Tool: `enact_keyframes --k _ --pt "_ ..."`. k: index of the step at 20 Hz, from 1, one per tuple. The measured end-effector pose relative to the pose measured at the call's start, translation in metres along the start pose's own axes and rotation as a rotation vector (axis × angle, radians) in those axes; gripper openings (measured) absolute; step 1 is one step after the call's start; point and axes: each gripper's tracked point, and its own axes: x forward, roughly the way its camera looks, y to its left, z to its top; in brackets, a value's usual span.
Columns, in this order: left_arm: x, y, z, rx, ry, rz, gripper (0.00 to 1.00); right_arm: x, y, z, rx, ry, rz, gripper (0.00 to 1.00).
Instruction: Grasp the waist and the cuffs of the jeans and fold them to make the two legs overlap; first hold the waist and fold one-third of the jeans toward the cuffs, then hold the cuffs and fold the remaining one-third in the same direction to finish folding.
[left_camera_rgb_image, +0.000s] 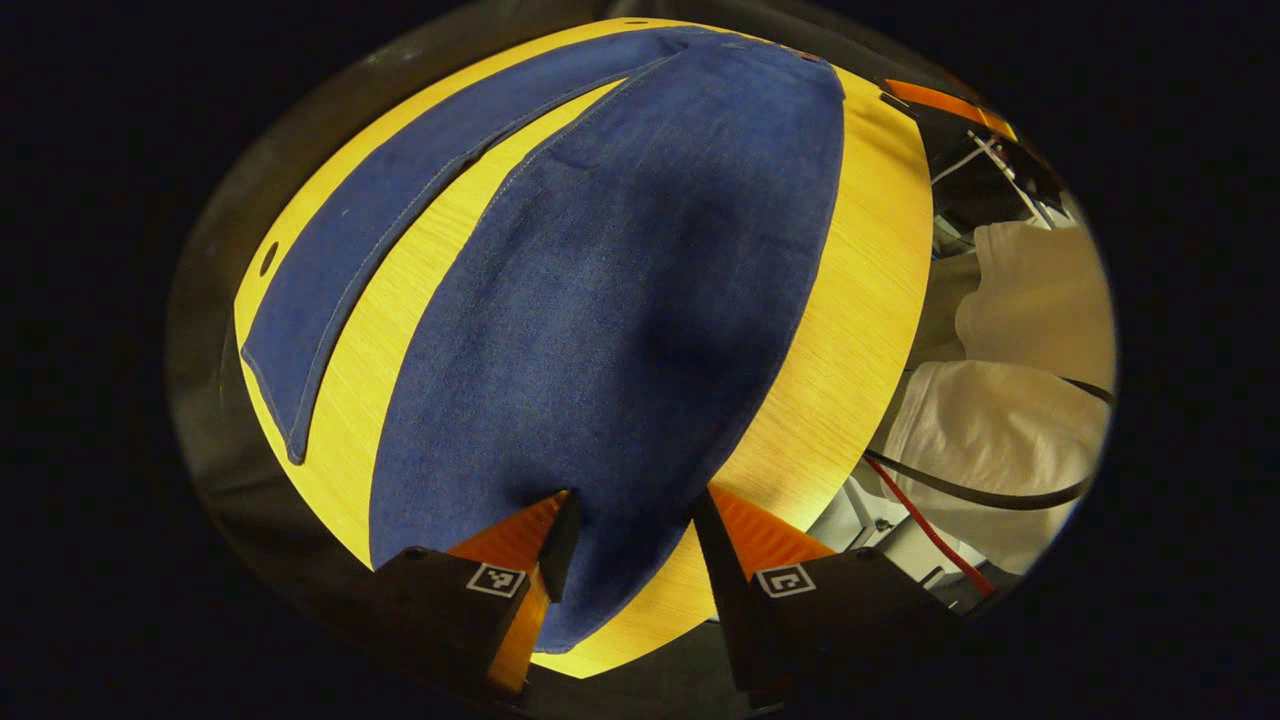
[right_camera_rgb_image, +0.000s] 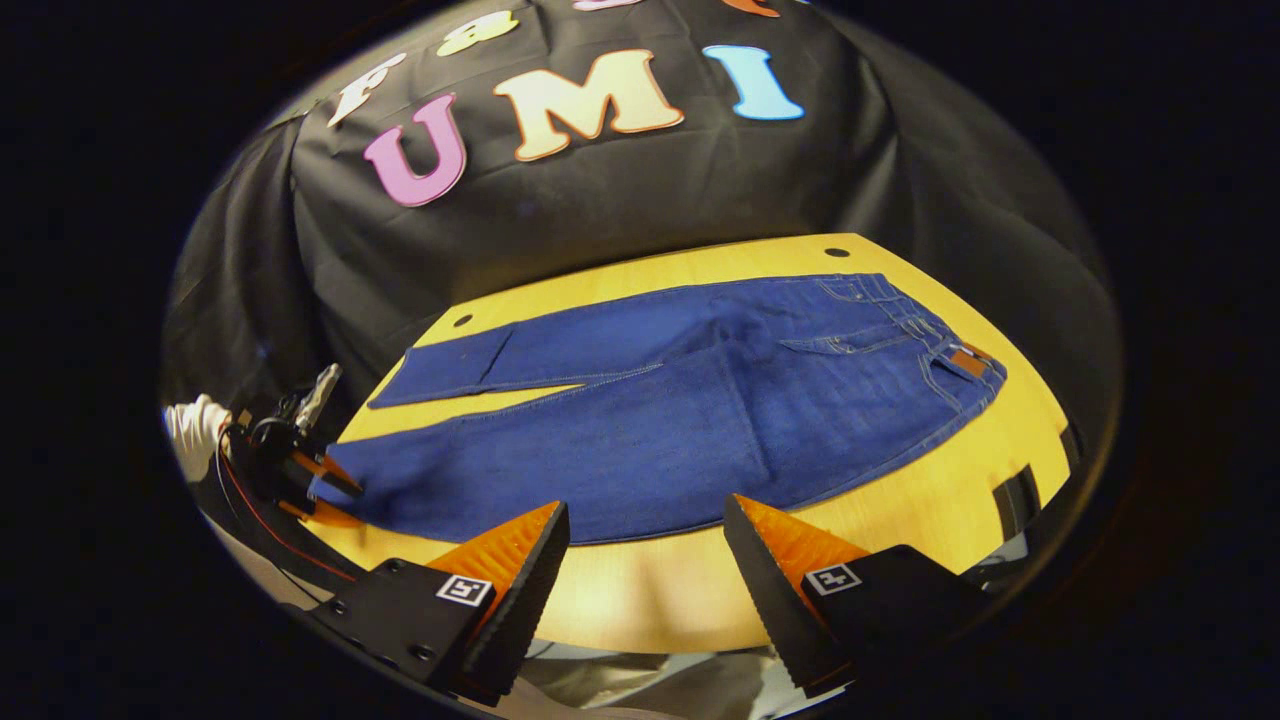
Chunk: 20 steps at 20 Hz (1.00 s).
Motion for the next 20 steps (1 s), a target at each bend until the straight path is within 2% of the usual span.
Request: enact_keyframes --k 1,2,3,4,5,6,7,8,11,20 --pt "0.000 0.001 -0.002 0.004 -0.001 0.003 0.67 -0.003 -0.008 -0.002 -0.051 0.024 0.003 0.97" --pt "-0.001 0.003 -0.003 0.003 -0.007 0.006 0.58 -0.006 -0.017 -0.002 -0.111 0.047 0.004 0.97" --pt "-0.001 0.003 -0.003 0.009 -0.009 0.008 0.48 -0.008 -0.027 0.001 -0.178 0.062 0.001 0.91" --pt "0.001 0.002 -0.002 0.016 -0.014 0.011 0.37 -0.011 -0.037 0.001 -0.247 0.078 0.001 0.91" --pt "0.000 0.002 -0.002 0.018 -0.014 0.016 0.32 -0.011 -0.049 0.003 -0.318 0.099 0.002 0.98" --pt "0.000 0.001 -0.001 0.019 -0.012 0.019 0.20 -0.013 -0.062 0.005 -0.395 0.124 0.000 0.98" --pt "0.001 0.002 0.000 0.019 -0.013 0.027 0.16 -0.018 -0.073 0.008 -0.473 0.152 0.003 0.99" --pt "0.001 0.001 -0.001 0.014 -0.002 0.027 0.02 -0.019 -0.083 0.012 -0.550 0.185 0.005 0.99" --pt "-0.001 0.000 0.001 0.000 0.008 0.026 0.00 -0.029 -0.108 0.020 -0.708 0.286 0.046 0.99" --pt "0.000 -0.001 -0.002 -0.090 0.063 0.030 0.00 -0.031 -0.139 0.014 -0.928 0.503 0.184 0.99"
